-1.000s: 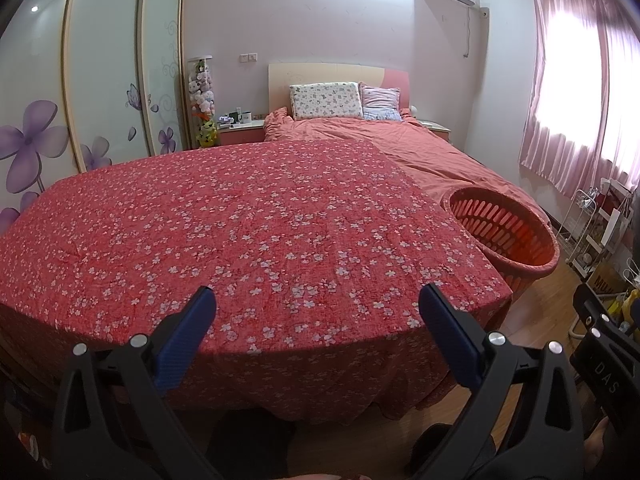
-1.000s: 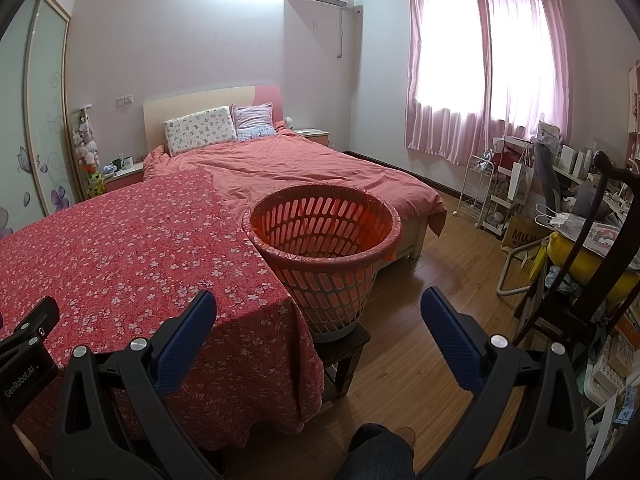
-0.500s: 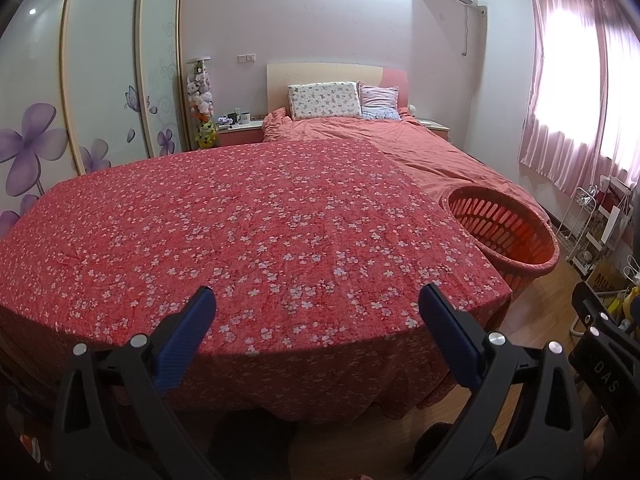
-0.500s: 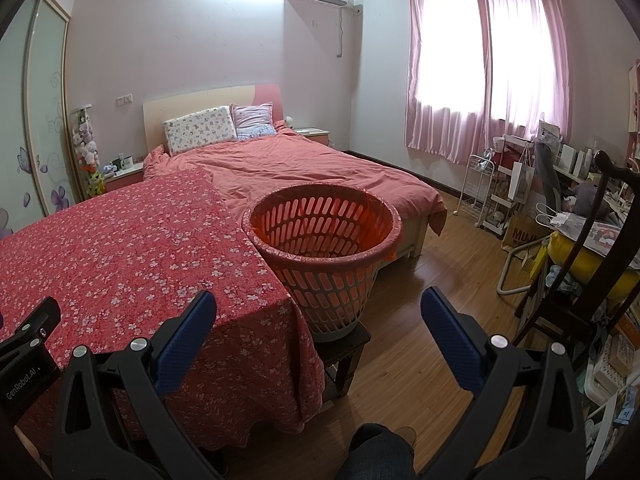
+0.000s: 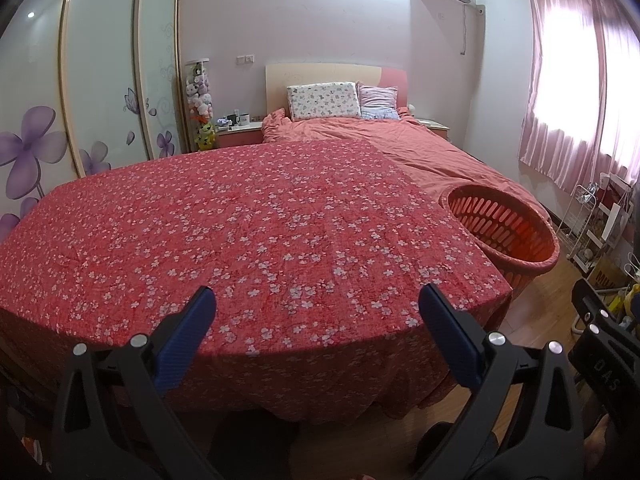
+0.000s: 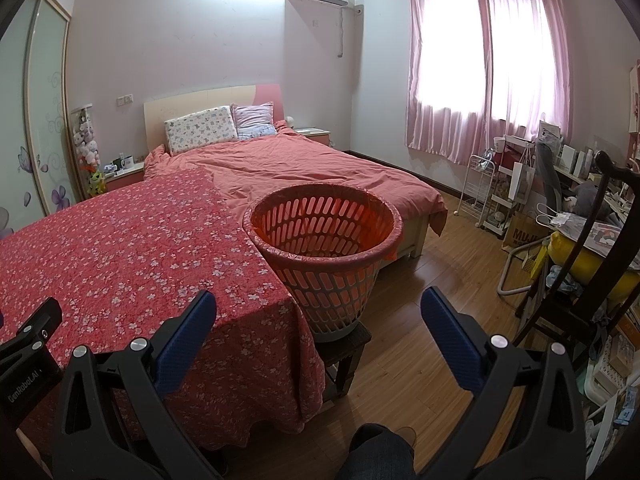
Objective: Collect trash
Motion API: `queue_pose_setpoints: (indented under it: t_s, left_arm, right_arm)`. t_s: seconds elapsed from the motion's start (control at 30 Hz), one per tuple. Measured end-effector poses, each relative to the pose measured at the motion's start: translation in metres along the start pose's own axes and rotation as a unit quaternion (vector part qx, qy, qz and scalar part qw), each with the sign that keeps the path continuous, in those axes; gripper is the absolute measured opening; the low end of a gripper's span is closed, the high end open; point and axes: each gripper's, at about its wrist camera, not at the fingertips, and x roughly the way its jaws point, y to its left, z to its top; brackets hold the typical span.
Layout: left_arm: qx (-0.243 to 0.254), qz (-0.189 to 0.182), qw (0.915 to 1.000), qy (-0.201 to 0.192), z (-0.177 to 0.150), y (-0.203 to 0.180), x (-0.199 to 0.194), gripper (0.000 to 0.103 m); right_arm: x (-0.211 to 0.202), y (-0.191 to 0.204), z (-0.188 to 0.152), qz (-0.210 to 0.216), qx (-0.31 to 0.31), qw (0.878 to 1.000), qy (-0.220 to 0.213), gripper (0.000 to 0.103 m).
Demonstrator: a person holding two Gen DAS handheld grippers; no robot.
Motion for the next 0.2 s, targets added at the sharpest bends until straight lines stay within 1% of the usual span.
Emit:
queue_pose_setpoints:
  t_s: [0.2]
  left_arm:
    - [0.000, 0.000, 1.0000, 0.000, 0.0003, 0.0014, 0.0005, 0.099]
  right_arm:
    - [0.0033, 0.0028, -0.0045, 0.000, 0.002, 1.000, 0.003, 0.101]
